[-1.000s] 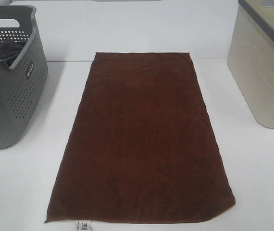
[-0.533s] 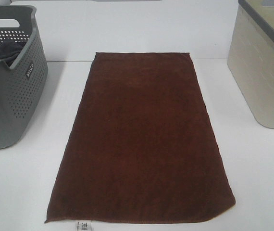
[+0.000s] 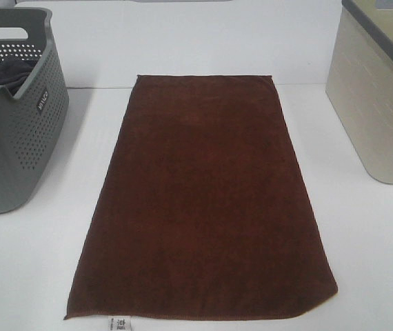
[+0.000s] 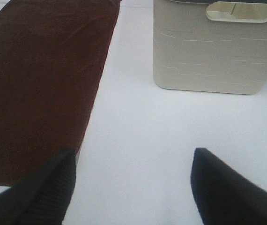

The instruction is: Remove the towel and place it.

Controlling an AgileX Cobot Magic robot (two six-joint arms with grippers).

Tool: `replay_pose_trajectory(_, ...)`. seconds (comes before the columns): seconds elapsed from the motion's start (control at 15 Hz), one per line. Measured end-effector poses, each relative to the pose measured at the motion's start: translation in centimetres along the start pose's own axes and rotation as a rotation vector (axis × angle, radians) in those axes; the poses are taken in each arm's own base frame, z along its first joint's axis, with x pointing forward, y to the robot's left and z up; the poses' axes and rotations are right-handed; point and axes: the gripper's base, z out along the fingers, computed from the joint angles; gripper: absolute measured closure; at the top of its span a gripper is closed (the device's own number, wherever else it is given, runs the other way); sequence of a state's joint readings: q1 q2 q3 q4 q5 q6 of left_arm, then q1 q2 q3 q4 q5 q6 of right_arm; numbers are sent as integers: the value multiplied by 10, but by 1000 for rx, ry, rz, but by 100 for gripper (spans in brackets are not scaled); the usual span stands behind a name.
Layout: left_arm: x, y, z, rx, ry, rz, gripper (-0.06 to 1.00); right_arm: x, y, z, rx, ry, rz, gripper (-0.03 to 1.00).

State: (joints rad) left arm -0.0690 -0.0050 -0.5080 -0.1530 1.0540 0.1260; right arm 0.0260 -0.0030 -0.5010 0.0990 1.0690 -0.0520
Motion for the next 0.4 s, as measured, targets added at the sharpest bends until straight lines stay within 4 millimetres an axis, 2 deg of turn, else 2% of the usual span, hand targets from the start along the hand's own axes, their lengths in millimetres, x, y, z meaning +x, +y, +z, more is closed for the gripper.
replay_pose_trajectory(0.4,0,0,0,-2,0,1,23,0,0,0,0,0,0,31)
